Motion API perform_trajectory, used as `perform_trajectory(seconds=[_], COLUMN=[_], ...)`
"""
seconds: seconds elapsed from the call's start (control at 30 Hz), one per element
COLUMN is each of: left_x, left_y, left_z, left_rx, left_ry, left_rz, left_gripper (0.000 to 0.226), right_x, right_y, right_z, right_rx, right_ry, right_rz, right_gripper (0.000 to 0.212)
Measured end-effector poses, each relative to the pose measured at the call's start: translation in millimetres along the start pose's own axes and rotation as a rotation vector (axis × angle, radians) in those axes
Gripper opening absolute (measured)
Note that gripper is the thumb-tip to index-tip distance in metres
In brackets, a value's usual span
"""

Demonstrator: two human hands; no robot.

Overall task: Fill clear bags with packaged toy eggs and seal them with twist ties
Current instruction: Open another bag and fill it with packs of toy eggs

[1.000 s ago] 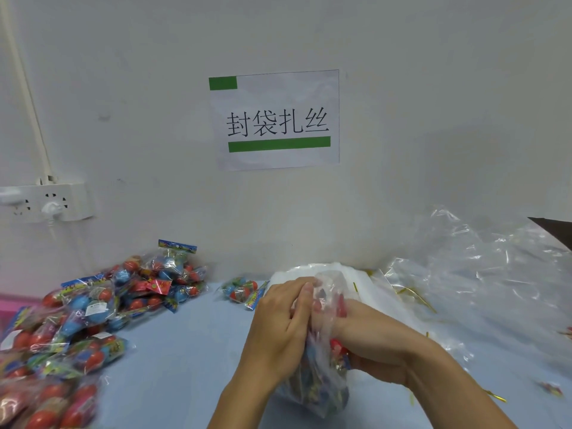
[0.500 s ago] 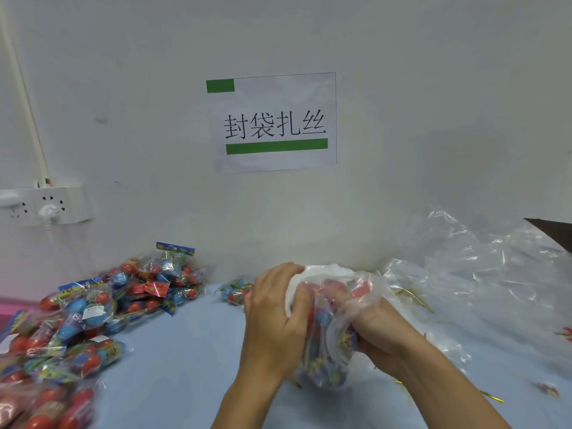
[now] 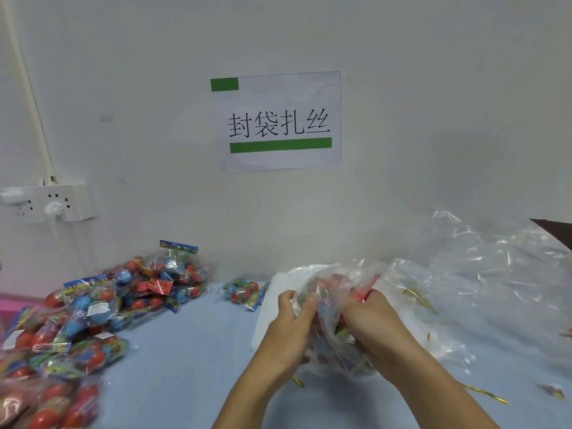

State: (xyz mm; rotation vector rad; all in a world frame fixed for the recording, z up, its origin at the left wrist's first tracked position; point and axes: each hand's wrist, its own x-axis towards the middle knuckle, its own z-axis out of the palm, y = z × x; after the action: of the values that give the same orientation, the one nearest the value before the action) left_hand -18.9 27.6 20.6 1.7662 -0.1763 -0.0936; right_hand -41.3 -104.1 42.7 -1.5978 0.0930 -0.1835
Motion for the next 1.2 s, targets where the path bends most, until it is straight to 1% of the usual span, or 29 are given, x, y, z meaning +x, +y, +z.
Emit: perform_trajectory(seconds=[0.03, 0.1, 0.17, 0.2, 0.27, 0.3, 0.4, 0.5, 0.57, 0.6, 0.67, 0.7, 0.73, 0.77, 0.83, 0.87, 0.9, 0.97, 1.0, 1.1, 1.17, 1.2], left_x=[0.2, 1.5, 2.7, 2.9, 2.3, 1.5, 0.0, -1.0, -2.3, -1.7, 0.0, 0.2, 0.7, 1.6, 1.0, -0.4, -0.9, 0.0, 0.6, 2.9, 4.5, 6.0], left_y=[-0.9, -1.7, -0.2, -0.1, -1.5, -2.3, -6.1, -8.8, -9.5, -10.3, -7.9, -4.9, -2.3, -0.7, 1.1, 1.9, 1.1, -0.7, -1.0, -1.9, -1.9, -2.6], left_z=[-0.6, -2.8, -5.0, -5.5, -6.0, -6.2, -4.7, -1.3, -0.1, -0.2, -2.8, -5.4, -8.5, -11.7, -15.0, -15.1, -14.5, -12.2, -11.3, -10.9, -12.4, -13.4], left_rx=[0.012, 0.023, 0.019, 0.032, 0.075, 0.092, 0.089, 0.099, 0.135, 0.158, 0.224, 0.221, 0.166, 0.071, -0.061, -0.084, -0.089, -0.066, -0.058, -0.051, -0.098, -0.115], left_ry=[-0.004, 0.045, 0.111, 0.114, 0.041, -0.016, -0.129, -0.191, -0.233, -0.225, -0.116, -0.057, -0.049, -0.096, -0.256, -0.307, -0.314, -0.242, -0.206, -0.108, 0.016, 0.097], left_rz=[-0.001, 0.007, 0.035, 0.059, 0.105, 0.121, 0.132, 0.069, 0.051, 0.078, 0.148, 0.169, 0.184, 0.204, 0.233, 0.249, 0.276, 0.308, 0.313, 0.323, 0.316, 0.303], left_gripper=[0.034, 0.038, 0.036, 0.034, 0.031, 0.031, 0.034, 0.035, 0.033, 0.032, 0.028, 0.025, 0.023, 0.026, 0.04, 0.041, 0.035, 0.021, 0.017, 0.016, 0.019, 0.02], right_x=[-0.4, -1.9, -4.8, -6.6, -9.0, -9.6, -7.3, -6.1, -7.4, -7.7, -8.6, -8.4, -8.4, -8.1, -6.7, -5.5, -4.1, -3.6, -4.3, -5.0, -5.1, -4.5], right_y=[-1.0, -3.6, -6.9, -8.3, -8.4, -8.7, -7.8, -8.8, -9.3, -8.9, -9.0, -9.2, -8.5, -8.1, -6.1, -5.2, -4.7, -5.8, -6.1, -5.0, -7.1, -9.4], right_z=[-1.9, -3.8, -4.0, -3.8, -3.9, -3.9, -4.4, -7.3, -10.3, -11.1, -10.9, -10.5, -9.7, -9.2, -9.6, -10.5, -12.0, -14.6, -15.1, -14.6, -13.7, -14.3], right_rx=[-0.052, -0.14, -0.213, -0.239, -0.35, -0.434, -0.689, -0.873, -0.898, -0.889, -0.855, -0.832, -0.812, -0.799, -0.805, -0.813, -0.813, -0.803, -0.815, -0.899, -0.826, -0.761], right_ry=[-0.007, -0.04, -0.095, -0.13, -0.185, -0.185, -0.111, -0.059, -0.046, -0.038, -0.004, 0.024, 0.048, 0.06, 0.041, 0.019, -0.006, -0.057, -0.08, -0.114, -0.099, -0.059], right_rz=[-0.009, -0.023, -0.024, -0.027, -0.053, -0.072, -0.078, -0.054, -0.037, -0.029, -0.026, -0.034, -0.045, -0.053, -0.06, -0.067, -0.081, -0.126, -0.16, -0.311, -0.393, -0.432], right_gripper=[0.023, 0.023, 0.032, 0.035, 0.035, 0.033, 0.034, 0.03, 0.036, 0.037, 0.037, 0.038, 0.04, 0.041, 0.04, 0.039, 0.039, 0.043, 0.045, 0.042, 0.039, 0.036])
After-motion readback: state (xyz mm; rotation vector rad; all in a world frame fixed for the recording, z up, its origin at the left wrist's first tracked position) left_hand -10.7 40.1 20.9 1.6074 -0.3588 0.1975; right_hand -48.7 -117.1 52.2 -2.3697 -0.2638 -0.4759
